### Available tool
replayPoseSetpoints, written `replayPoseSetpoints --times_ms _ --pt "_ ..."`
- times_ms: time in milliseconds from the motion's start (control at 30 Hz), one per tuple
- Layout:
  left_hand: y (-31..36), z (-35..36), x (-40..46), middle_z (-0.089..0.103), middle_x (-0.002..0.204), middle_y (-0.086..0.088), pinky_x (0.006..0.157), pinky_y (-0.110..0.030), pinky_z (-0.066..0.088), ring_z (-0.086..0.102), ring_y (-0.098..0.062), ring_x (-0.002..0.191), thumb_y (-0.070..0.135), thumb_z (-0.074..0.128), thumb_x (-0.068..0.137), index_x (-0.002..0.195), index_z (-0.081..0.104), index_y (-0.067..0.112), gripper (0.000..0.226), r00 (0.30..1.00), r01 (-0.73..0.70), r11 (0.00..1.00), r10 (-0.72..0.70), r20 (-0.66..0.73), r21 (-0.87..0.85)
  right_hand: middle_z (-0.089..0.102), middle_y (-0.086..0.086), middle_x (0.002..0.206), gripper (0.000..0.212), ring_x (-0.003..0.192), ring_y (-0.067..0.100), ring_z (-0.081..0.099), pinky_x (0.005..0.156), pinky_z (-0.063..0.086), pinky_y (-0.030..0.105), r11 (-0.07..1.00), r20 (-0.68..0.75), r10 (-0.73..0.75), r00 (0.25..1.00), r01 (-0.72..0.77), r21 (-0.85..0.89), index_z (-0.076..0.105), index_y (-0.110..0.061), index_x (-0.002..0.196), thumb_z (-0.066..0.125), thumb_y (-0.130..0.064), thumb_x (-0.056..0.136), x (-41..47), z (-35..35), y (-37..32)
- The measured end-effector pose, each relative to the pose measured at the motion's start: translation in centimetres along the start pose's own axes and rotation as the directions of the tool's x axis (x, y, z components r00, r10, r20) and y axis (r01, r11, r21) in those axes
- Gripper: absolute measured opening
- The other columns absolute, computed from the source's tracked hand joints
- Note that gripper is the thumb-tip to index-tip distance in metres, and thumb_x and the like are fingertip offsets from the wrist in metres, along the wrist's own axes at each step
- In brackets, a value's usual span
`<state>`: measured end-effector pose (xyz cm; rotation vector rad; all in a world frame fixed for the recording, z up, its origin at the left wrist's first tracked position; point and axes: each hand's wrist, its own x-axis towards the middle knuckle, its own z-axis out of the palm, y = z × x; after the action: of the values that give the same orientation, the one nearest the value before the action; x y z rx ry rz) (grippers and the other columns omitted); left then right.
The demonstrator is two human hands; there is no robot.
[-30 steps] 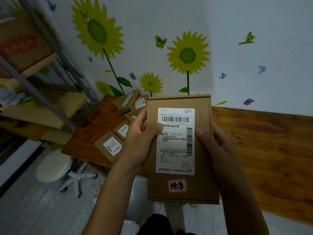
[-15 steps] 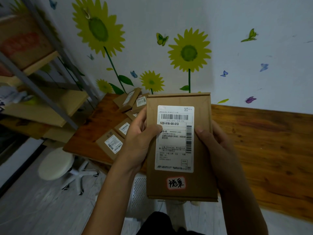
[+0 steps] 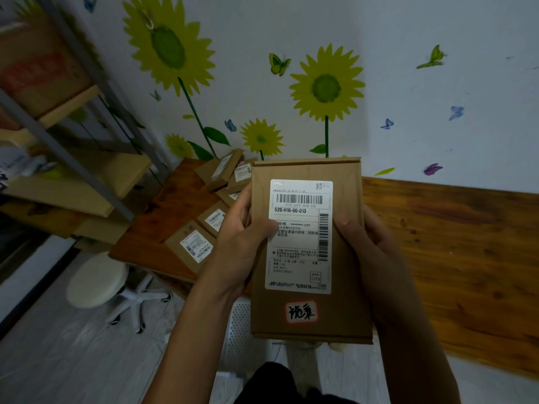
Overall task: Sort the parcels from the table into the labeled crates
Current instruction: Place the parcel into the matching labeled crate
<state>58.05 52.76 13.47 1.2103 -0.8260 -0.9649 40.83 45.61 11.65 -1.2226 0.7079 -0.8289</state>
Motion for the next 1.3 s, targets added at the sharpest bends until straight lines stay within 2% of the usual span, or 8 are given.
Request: replayPoseSetpoints --times_ms 433,633,767,833,933,1033,1100,1300 --pt "-0.3 0.1 0.3 0.074 0.114 -0.005 0.078 -0.039 0.061 0.072 -0.028 0.103 0.004 0.056 0.075 0.129 0.055 0.03 0.059 1.0 0.0 1.0 0.0 0.005 0.01 0.077 -0.011 0.101 0.038 0.089 0.013 0.076 0.062 0.06 0.025 1.0 -0.021 0.005 1.0 -0.004 0.028 0.059 -0.039 0.121 0.054 -0.042 0.084 0.4 0.1 0.1" --pt "-0.5 0.0 0.4 0.075 0.112 -0.002 0.074 -0.034 0.06 0.072 -0.025 0.102 0.004 0.055 0.074 0.127 0.055 0.031 0.06 1.0 -0.004 1.0 0.003 0.014 0.02 0.077 -0.006 0.107 0.045 0.095 0.019 0.076 0.073 0.062 0.04 1.0 -0.033 0.004 0.999 -0.003 0.025 0.059 -0.033 0.13 0.055 -0.042 0.086 0.7 0.0 0.3" --pt "-0.5 0.0 0.4 0.075 0.113 -0.003 0.075 -0.035 0.06 0.072 -0.026 0.103 0.004 0.058 0.072 0.129 0.054 0.031 0.063 1.0 -0.011 1.0 0.011 0.025 0.025 0.077 -0.008 0.105 0.04 0.093 0.016 0.076 0.07 0.062 0.034 1.0 -0.025 -0.002 1.0 0.002 0.013 0.059 -0.036 0.125 0.054 -0.043 0.086 0.7 0.0 0.4" --pt "-0.6 0.0 0.4 0.074 0.115 -0.004 0.075 -0.035 0.06 0.071 -0.026 0.105 0.011 0.066 0.067 0.13 0.054 0.032 0.068 0.999 -0.016 1.0 0.015 0.035 0.022 0.077 -0.009 0.105 0.039 0.093 0.016 0.076 0.068 0.062 0.032 1.0 -0.026 -0.001 1.0 0.002 0.013 0.059 -0.038 0.124 0.054 -0.043 0.085 0.8 -0.1 0.4" --pt "-0.7 0.0 0.4 0.074 0.116 -0.004 0.075 -0.033 0.059 0.071 -0.026 0.105 0.021 0.067 0.063 0.13 0.055 0.032 0.069 0.999 -0.015 1.0 0.015 0.029 0.012 0.077 -0.01 0.103 0.035 0.091 0.015 0.076 0.064 0.061 0.027 1.0 -0.024 0.0 1.0 0.001 0.026 0.06 -0.039 0.121 0.054 -0.042 0.086 0.7 0.0 0.4" --pt "-0.8 0.0 0.4 0.074 0.115 -0.004 0.075 -0.035 0.06 0.071 -0.026 0.106 0.011 0.066 0.066 0.129 0.055 0.032 0.067 0.999 -0.018 1.0 0.017 0.032 0.024 0.077 -0.01 0.103 0.036 0.091 0.014 0.076 0.065 0.062 0.028 1.0 -0.031 -0.001 1.0 0.002 0.027 0.06 -0.04 0.119 0.054 -0.043 0.084 0.7 0.0 0.3" --pt "-0.9 0.0 0.4 0.074 0.114 -0.003 0.075 -0.034 0.06 0.071 -0.025 0.105 0.003 0.058 0.072 0.13 0.054 0.031 0.064 0.999 -0.01 0.999 0.009 0.035 0.038 0.077 -0.01 0.102 0.034 0.09 0.014 0.076 0.065 0.061 0.027 0.999 -0.037 -0.005 0.999 0.006 0.035 0.06 -0.042 0.117 0.054 -0.044 0.084 0.7 0.0 0.2" --pt "-1.1 0.2 0.3 0.075 0.11 0.0 0.071 -0.031 0.059 0.073 -0.022 0.1 0.002 0.052 0.074 0.13 0.052 0.029 0.063 0.999 -0.006 0.999 0.004 0.038 0.051 0.077 -0.009 0.104 0.034 0.091 0.015 0.076 0.067 0.062 0.03 1.0 -0.065 -0.001 0.998 0.003 0.028 0.06 -0.035 0.124 0.054 -0.038 0.091 0.7 -0.2 0.4"
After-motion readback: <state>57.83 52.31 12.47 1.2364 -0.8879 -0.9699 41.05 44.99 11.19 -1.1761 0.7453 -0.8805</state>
